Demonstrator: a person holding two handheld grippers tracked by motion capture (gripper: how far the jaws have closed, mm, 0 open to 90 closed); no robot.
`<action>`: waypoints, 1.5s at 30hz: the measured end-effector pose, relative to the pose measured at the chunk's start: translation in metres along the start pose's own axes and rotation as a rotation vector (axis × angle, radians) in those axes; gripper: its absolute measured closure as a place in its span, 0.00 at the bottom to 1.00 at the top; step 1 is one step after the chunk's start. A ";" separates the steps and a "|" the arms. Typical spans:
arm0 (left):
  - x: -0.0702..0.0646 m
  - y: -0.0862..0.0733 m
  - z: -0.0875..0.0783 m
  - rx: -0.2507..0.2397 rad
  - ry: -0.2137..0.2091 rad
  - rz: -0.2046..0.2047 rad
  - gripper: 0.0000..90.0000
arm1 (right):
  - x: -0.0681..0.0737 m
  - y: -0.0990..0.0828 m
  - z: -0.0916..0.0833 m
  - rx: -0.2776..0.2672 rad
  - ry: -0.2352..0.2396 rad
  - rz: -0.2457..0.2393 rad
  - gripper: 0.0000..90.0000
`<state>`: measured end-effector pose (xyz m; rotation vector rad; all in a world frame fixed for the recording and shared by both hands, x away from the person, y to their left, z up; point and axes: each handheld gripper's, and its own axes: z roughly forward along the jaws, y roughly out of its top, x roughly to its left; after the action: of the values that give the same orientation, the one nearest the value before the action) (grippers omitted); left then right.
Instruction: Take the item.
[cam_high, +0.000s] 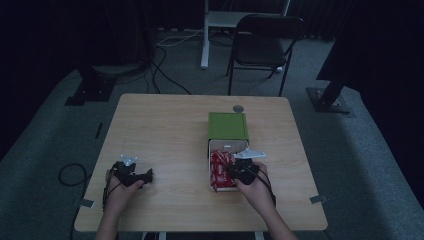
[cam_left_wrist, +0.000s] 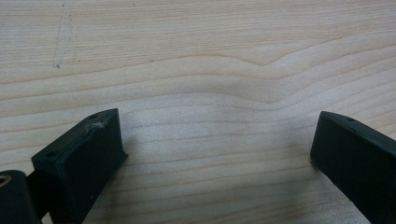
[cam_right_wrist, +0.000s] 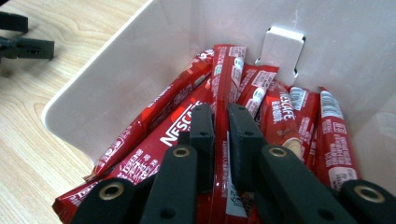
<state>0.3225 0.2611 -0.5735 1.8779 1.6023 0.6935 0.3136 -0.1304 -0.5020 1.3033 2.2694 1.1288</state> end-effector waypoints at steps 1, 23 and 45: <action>0.000 0.000 0.000 0.000 0.000 0.000 0.04 | 0.000 0.000 -0.001 -0.004 0.001 0.000 0.91; 0.000 0.000 0.000 0.000 0.000 0.000 0.04 | -0.006 0.010 -0.045 -0.124 0.068 0.001 0.92; 0.000 0.000 0.000 0.000 -0.002 0.002 0.04 | -0.027 0.020 -0.076 -0.235 0.051 0.036 0.92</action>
<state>0.3226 0.2611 -0.5735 1.8798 1.5997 0.6928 0.2958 -0.1838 -0.4412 1.2391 2.0785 1.4081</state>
